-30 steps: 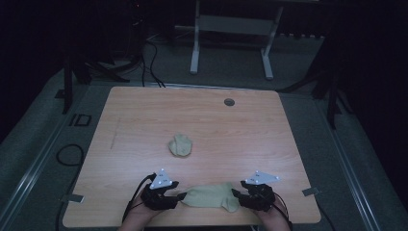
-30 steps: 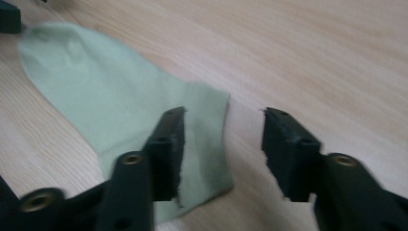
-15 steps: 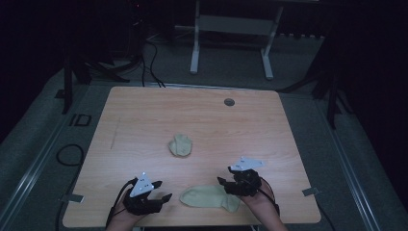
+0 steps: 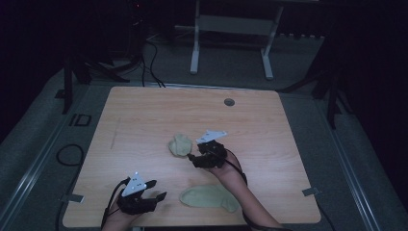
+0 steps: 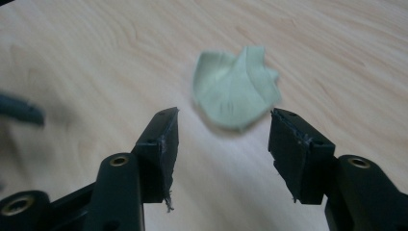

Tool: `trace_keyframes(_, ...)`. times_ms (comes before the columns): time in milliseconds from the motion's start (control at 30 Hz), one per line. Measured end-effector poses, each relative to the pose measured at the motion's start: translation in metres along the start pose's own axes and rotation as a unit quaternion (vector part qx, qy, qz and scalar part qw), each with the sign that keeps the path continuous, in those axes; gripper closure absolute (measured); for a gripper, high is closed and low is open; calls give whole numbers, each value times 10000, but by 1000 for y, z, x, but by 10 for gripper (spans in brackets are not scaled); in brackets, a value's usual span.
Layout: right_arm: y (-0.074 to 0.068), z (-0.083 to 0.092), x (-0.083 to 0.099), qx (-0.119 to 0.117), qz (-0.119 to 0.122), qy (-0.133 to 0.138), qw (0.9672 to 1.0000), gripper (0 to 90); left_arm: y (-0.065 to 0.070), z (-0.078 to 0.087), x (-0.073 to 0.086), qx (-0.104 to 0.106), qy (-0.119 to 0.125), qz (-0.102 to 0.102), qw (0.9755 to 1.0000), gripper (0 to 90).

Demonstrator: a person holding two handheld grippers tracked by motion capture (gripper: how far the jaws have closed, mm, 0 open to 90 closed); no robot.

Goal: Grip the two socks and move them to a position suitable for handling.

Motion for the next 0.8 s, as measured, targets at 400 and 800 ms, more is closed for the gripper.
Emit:
trace_keyframes(400, 2, -66, -34, 200, -113, -271, 9994, 439, 2, 2, 1, 69, 48, 5, 10000, 395)
trace_keyframes(800, 8, -119, -24, 541, -131, -767, 9955, 434, 1, 5, 2, 89, 90, 71, 9999, 395)
Point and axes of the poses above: each handheld gripper's, and its own axes: z roughly backward along the jaws, x roughly out of its underside, y roughly to its right, the point moved 10 cm from there along -z, roughly forward along the jaws, and after that the axes turned 6 degrees about -y, right-handed, at the moved point
